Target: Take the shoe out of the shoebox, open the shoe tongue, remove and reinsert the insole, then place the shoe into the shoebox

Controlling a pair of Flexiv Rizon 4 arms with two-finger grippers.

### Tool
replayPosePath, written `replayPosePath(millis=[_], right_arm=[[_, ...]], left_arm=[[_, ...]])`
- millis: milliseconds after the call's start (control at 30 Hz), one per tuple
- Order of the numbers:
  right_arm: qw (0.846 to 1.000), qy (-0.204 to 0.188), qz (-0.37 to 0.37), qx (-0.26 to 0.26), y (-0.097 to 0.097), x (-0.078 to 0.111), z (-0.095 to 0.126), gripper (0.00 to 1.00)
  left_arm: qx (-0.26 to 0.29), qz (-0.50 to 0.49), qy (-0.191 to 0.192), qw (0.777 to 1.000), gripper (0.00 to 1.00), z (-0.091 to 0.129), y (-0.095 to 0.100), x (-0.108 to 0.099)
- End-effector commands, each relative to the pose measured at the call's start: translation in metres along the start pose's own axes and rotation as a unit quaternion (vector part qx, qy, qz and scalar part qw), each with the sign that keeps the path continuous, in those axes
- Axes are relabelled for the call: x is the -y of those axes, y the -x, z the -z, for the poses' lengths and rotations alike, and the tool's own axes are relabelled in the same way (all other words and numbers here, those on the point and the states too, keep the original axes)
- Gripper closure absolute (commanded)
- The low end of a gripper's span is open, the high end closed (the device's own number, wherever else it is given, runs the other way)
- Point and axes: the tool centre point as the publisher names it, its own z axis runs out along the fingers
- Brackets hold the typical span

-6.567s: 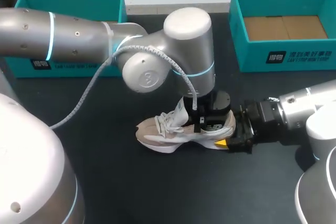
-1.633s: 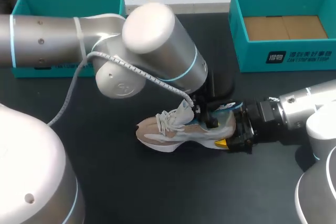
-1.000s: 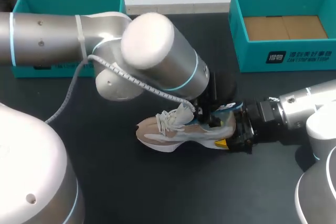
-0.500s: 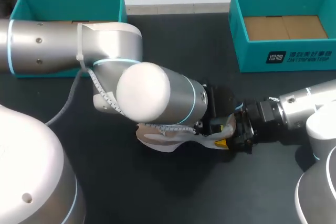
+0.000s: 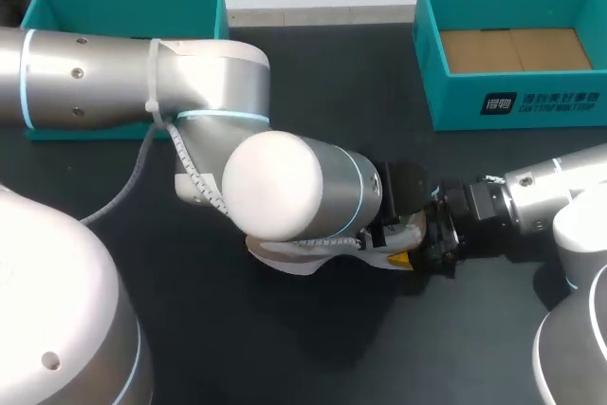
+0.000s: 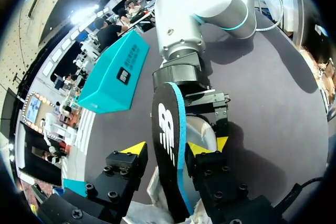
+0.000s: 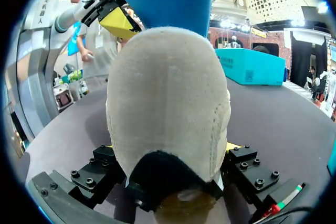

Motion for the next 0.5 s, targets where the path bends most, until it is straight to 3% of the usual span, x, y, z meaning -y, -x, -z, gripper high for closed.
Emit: replayPosePath(millis=[33, 300, 500], right_arm=[[1.000, 0.000, 0.000, 0.000, 0.000, 0.004, -0.002, 1.00], [1.000, 0.000, 0.000, 0.000, 0.000, 0.004, -0.002, 1.00], [1.000, 0.000, 0.000, 0.000, 0.000, 0.004, -0.002, 1.00]], left_arm=[[0.003, 0.003, 0.000, 1.000, 0.56, -0.003, -0.002, -0.002], [0.004, 0.015, 0.009, 1.000, 0.64, -0.007, -0.004, -0.010], [0.005, 0.024, 0.010, 1.000, 0.78, -0.013, -0.007, -0.012]])
